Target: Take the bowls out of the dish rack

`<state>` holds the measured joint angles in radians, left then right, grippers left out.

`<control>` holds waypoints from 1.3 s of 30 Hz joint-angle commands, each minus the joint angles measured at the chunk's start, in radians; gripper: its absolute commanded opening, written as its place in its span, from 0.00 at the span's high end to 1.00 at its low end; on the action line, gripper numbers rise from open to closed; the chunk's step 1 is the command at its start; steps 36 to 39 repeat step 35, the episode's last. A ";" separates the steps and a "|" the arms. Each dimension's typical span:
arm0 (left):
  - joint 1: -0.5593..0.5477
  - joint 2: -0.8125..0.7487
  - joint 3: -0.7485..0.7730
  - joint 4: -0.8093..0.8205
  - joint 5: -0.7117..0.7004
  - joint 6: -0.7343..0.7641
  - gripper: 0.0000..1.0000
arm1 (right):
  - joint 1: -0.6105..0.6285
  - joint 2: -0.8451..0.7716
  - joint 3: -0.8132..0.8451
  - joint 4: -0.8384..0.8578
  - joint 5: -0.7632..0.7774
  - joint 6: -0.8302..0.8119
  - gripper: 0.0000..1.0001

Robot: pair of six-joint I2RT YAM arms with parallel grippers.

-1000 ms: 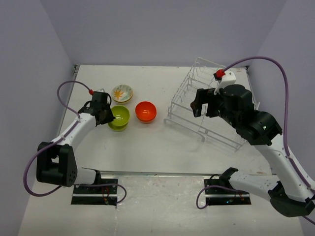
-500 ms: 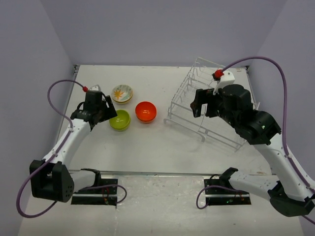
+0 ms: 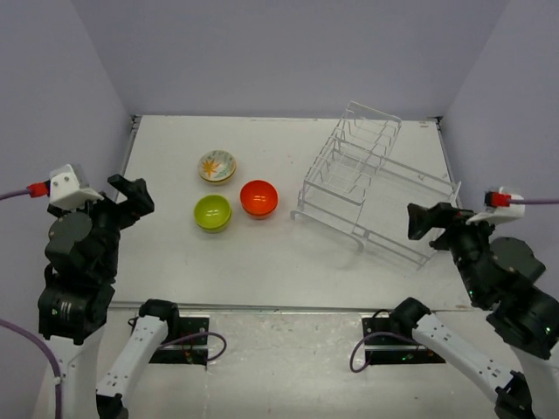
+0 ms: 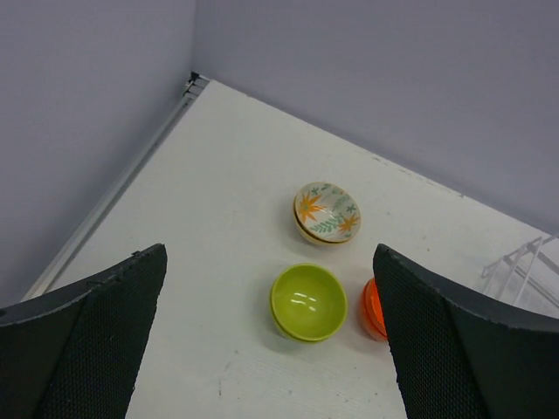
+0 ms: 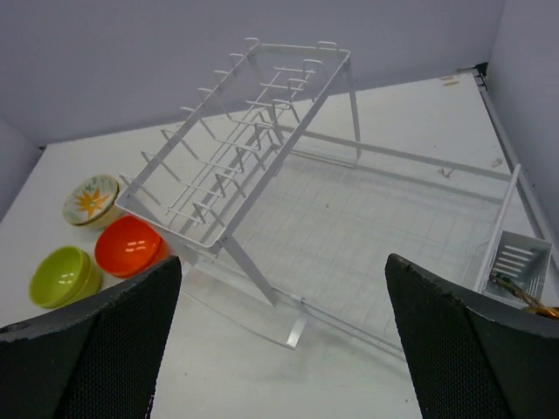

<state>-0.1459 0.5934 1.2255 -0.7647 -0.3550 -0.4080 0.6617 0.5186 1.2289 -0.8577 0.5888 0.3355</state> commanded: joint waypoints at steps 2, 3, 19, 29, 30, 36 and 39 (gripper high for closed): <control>0.006 -0.085 -0.069 -0.076 -0.116 0.031 0.00 | 0.001 -0.133 -0.064 -0.004 0.061 -0.030 0.01; 0.006 -0.108 -0.096 -0.067 -0.119 0.028 0.00 | -0.001 -0.153 -0.078 -0.009 0.081 -0.029 0.01; -0.006 -0.345 -0.310 0.061 -0.125 0.130 0.00 | 0.001 -0.178 -0.264 0.032 0.124 -0.032 0.01; -0.006 -0.288 -0.296 0.070 -0.078 0.124 0.00 | -0.001 -0.160 -0.293 0.077 0.126 -0.016 0.01; -0.007 -0.284 -0.297 0.073 -0.072 0.123 0.00 | 0.001 -0.160 -0.302 0.091 0.126 -0.016 0.01; -0.006 -0.270 -0.296 0.088 -0.055 0.117 0.00 | 0.001 -0.141 -0.313 0.098 0.140 -0.004 0.01; -0.006 -0.270 -0.296 0.088 -0.055 0.117 0.00 | 0.001 -0.141 -0.313 0.098 0.140 -0.004 0.01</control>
